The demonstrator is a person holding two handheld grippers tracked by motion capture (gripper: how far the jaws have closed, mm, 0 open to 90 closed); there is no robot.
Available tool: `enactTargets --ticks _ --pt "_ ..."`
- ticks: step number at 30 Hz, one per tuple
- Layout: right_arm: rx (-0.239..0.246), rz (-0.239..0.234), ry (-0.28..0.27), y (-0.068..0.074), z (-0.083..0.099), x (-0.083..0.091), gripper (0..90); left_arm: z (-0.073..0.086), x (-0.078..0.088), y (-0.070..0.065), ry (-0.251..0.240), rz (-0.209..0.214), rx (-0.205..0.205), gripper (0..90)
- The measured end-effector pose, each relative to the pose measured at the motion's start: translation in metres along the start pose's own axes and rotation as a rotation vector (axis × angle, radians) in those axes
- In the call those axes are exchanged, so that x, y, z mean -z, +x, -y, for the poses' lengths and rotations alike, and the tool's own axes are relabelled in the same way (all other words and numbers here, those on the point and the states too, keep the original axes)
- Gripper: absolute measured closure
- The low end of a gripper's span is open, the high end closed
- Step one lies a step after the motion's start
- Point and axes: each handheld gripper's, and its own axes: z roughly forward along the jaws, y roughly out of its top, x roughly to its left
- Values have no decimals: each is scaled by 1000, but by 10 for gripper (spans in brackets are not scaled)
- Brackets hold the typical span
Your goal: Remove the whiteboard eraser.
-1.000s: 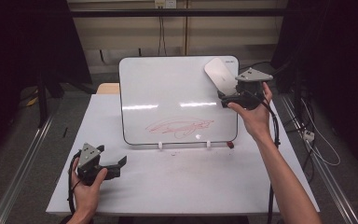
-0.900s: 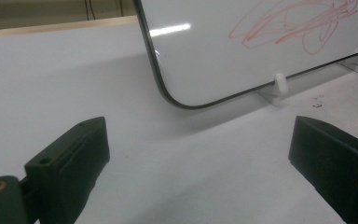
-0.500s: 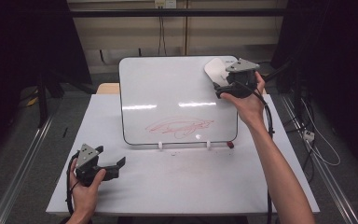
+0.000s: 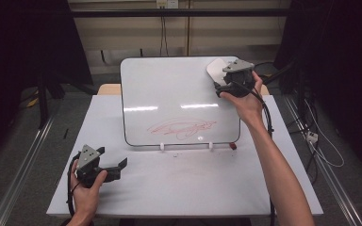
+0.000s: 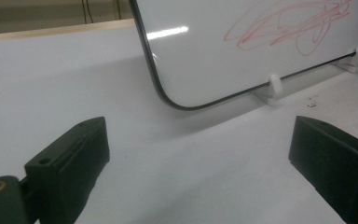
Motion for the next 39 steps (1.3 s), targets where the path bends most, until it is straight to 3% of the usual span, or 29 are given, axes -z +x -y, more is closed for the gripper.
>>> enactTargets --ticks 3,5,12,21,27,39 --pt "4 -6 3 1 -1 0 308 0 1 0 -5 -2 3 50" --pt "30 0 5 3 -1 -1 314 0 1 1 -2 -5 3 50" --pt "32 -1 17 3 -2 1 319 1 1 0 1 -4 6 49" --pt "-13 -24 21 1 -3 4 319 1 2 1 -2 -12 8 49" --pt "-67 -67 16 -4 -2 6 319 2 2 1 -1 -12 14 49" --pt "-92 -92 14 -4 0 8 320 1 2 1 0 -14 12 49"
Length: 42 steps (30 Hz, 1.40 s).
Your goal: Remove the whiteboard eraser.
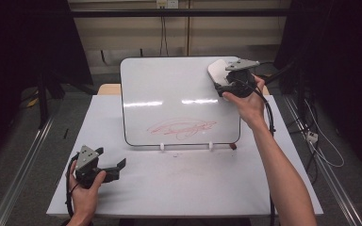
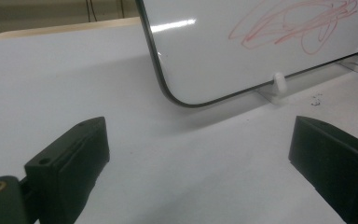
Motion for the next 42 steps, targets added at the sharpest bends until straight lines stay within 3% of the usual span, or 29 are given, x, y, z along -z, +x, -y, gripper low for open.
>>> enactTargets --ticks 6,9,17,26,29,36,42 --pt "-12 -20 -26 0 -1 4 320 0 1 1 5 -2 -4 49" --pt "5 -13 -40 6 -3 9 320 0 1 0 -1 1 -2 49" --pt "-5 -13 -73 9 7 14 320 1 2 2 7 -7 -13 49" --pt "-11 -18 -106 15 17 23 319 2 3 4 -5 1 20 49" --pt "-13 -21 -116 18 20 24 320 1 5 5 -3 2 7 49" --pt "-14 -23 -133 25 28 29 320 2 7 9 -10 -1 27 49" --pt "-23 -33 -147 32 35 32 320 1 9 8 -15 -5 18 49"
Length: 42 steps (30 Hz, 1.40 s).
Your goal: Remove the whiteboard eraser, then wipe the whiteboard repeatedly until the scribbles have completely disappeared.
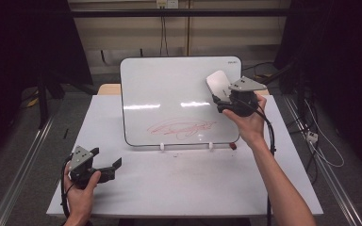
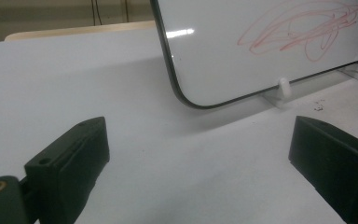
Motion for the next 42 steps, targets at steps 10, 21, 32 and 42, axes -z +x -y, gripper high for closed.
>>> enactTargets --ticks 10,21,32,42 --pt "27 -17 -7 9 6 7 320 0 -2 -3 7 5 -24 49" --pt "40 -17 -6 17 21 14 320 1 -7 -3 18 18 -13 49" --pt "55 -24 -12 34 36 18 320 1 -6 -2 8 32 -15 49" --pt "88 -15 5 48 45 11 320 1 -6 -4 14 18 -21 52"
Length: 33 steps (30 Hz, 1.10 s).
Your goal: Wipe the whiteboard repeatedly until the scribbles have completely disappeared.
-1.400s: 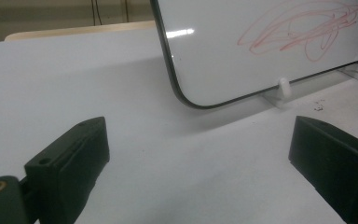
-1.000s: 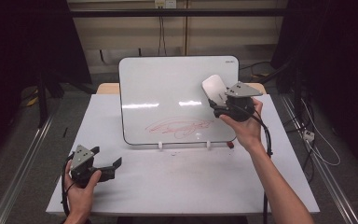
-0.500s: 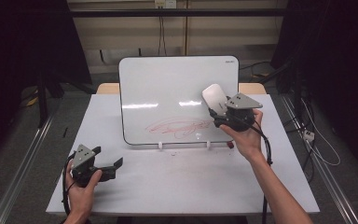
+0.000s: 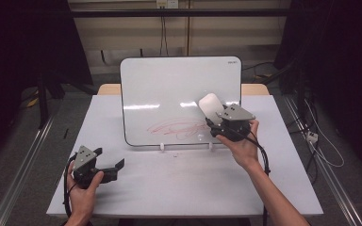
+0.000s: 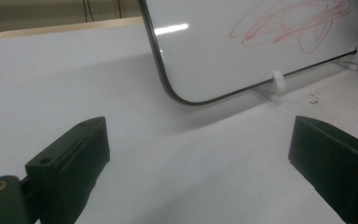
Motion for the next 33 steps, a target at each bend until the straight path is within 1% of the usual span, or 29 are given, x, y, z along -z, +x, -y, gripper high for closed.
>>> enactTargets --ticks 5,7,11,13,16,18,20,24,25,31,33 --pt "12 2 16 3 2 -7 320 -1 2 -1 5 1 -6 52" --pt "12 5 26 4 3 -11 320 0 1 -1 3 -5 -8 52" --pt "13 15 36 5 5 -17 320 0 0 -1 1 -2 0 52" --pt "21 28 41 5 6 -20 320 0 0 -1 1 -1 -3 52" --pt "18 34 51 6 8 -24 320 -1 0 -1 1 -2 -4 52" --pt "28 45 58 6 9 -26 320 -1 0 -1 7 0 -10 52" --pt "50 65 70 7 10 -29 320 0 0 -1 6 3 -11 52" --pt "66 94 97 7 14 -35 320 -1 0 0 1 0 -3 52" --pt "75 104 95 8 14 -36 320 -1 0 0 0 -1 -3 51" --pt "81 122 98 11 14 -37 320 -1 -1 -1 7 5 -3 52" --pt "82 132 99 12 14 -37 320 -1 0 -1 8 4 -13 52"
